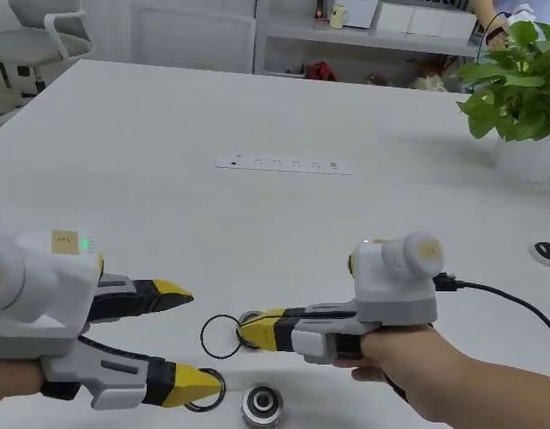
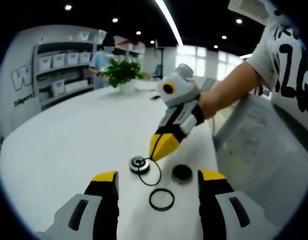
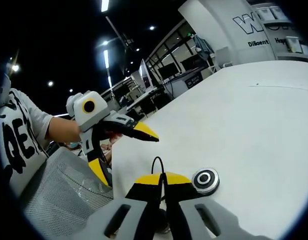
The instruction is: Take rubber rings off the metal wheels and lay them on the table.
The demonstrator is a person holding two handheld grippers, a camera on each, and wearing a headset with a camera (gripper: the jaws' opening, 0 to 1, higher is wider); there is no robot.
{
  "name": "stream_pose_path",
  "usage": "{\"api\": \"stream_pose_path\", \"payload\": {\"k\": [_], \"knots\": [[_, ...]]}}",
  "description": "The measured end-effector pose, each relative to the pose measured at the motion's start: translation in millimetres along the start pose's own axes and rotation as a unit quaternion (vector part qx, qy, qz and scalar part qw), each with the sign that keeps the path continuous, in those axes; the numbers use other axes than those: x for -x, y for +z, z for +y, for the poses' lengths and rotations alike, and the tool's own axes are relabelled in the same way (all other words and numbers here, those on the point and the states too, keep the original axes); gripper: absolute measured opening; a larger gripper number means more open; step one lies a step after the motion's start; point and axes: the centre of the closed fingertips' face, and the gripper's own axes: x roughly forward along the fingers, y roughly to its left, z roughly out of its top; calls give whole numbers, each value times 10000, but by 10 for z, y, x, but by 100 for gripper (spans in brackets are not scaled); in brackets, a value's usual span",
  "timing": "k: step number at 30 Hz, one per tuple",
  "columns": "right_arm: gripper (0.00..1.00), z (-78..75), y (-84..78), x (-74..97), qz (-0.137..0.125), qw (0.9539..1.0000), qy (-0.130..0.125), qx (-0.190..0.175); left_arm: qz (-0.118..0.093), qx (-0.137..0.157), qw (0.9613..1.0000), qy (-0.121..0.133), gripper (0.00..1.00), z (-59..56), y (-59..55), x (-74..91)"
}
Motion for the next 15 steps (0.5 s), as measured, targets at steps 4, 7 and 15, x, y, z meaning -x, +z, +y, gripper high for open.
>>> {"api": "stream_pose_path", "payload": {"k": [4, 7, 15], "knots": [[0, 41, -59, -45, 103, 9999, 86, -30, -5, 48, 10000, 40, 66, -4, -37, 52], [0, 81, -108, -70, 184, 9997, 149, -40, -10, 88, 9999, 57, 67, -16, -62, 81], [0, 139, -212, -137, 366, 9990, 263, -80, 72, 92, 9999, 69, 68, -43, -147, 151]]}}
